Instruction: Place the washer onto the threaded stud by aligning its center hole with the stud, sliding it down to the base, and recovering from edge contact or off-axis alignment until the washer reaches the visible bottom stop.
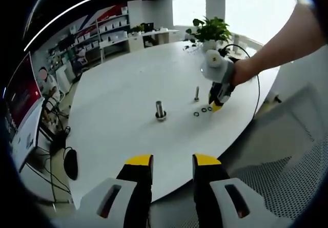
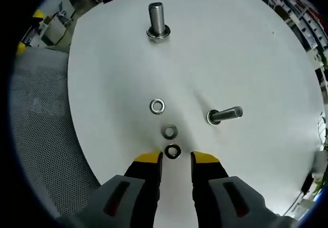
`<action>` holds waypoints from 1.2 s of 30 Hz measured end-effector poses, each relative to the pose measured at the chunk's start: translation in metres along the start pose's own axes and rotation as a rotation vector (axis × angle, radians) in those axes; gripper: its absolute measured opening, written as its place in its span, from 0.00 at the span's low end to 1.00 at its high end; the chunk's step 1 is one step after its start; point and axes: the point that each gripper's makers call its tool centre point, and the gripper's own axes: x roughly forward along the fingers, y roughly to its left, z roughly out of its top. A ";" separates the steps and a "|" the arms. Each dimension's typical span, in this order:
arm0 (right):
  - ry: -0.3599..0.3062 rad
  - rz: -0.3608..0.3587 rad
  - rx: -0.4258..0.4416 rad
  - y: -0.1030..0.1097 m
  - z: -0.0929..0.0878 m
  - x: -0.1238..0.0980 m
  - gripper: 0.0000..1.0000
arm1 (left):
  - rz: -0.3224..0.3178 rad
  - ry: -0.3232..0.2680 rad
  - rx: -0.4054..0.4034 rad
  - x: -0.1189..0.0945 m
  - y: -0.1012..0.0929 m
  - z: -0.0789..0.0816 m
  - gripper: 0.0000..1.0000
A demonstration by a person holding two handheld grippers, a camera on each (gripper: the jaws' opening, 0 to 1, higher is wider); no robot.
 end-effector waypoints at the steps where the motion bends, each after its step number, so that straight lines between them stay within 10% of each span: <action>1: -0.004 0.001 0.001 0.000 0.001 0.000 0.23 | 0.000 -0.001 0.000 0.000 0.000 0.000 0.29; 36: 0.055 0.005 -0.056 0.003 0.006 0.002 0.15 | -0.001 0.007 0.000 0.001 0.000 -0.001 0.28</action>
